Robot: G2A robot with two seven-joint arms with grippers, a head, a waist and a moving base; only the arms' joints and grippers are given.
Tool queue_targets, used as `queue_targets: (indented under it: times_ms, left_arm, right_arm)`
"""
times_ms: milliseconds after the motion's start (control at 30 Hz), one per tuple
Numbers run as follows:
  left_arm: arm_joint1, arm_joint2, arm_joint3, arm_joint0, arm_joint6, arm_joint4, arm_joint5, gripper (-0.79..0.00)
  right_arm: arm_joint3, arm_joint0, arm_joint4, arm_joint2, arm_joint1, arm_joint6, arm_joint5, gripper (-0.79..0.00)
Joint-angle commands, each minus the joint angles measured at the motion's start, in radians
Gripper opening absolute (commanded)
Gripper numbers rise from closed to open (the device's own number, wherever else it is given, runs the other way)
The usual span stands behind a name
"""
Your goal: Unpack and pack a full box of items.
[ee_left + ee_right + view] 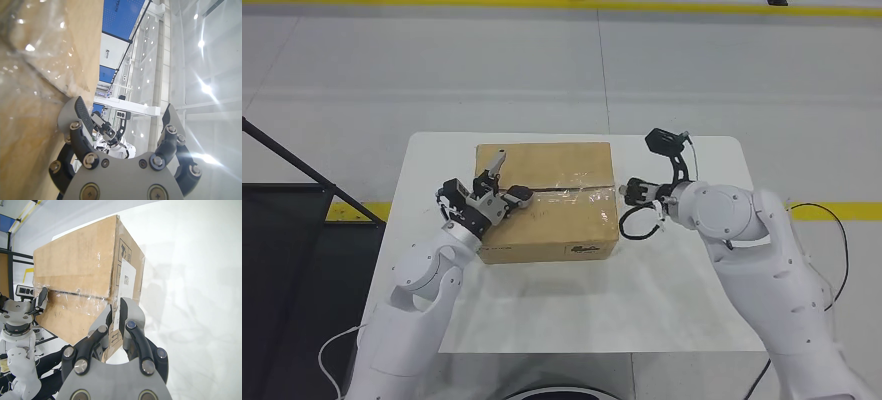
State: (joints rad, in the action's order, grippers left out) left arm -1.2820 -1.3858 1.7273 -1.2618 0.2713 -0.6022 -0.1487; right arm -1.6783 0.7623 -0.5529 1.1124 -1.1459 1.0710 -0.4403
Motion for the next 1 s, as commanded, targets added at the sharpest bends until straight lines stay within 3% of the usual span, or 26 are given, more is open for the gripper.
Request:
queue_targets:
  times_ms: [0, 100, 200, 233, 433, 633, 833, 967]
  left_arm:
    - [0.0, 0.0, 0.001, -0.001, 0.001, -0.001, 0.0, 0.0]
    - [0.0, 0.001, 0.008, -0.004, 0.0, -0.003, 0.002, 0.0]
    - [0.0, -0.001, 0.02, -0.008, 0.002, -0.005, 0.004, 0.0]
    - [0.0, -0.003, 0.024, -0.009, 0.001, -0.007, 0.006, 0.0]
    - [-0.001, -0.025, 0.058, -0.026, -0.016, -0.023, 0.032, 0.0]
    - [0.003, -0.087, 0.111, -0.072, -0.033, -0.045, 0.06, 0.0]
    - [0.009, -0.152, 0.133, -0.125, -0.031, -0.065, 0.071, 0.0]
    - [0.011, -0.184, 0.135, -0.15, -0.025, -0.078, 0.079, 0.0]
  right_arm:
    - [-0.011, 0.004, -0.016, 0.014, 0.002, -0.018, -0.022, -0.653]
    - [-0.044, 0.016, -0.022, 0.044, 0.003, -0.084, -0.059, -0.646]
    - [-0.085, 0.026, 0.008, 0.067, -0.002, -0.163, -0.072, -0.723]
    - [-0.094, 0.03, 0.046, 0.071, -0.005, -0.187, -0.063, -0.785]
    - [-0.001, 0.011, 0.318, 0.023, -0.041, -0.281, 0.041, -0.785]
    - [0.156, -0.058, 0.486, -0.096, -0.085, -0.313, 0.129, -0.785]
    - [0.266, -0.121, 0.603, -0.192, -0.126, -0.317, 0.227, -0.785]
    - [0.323, -0.166, 0.606, -0.256, -0.149, -0.301, 0.224, -0.785]
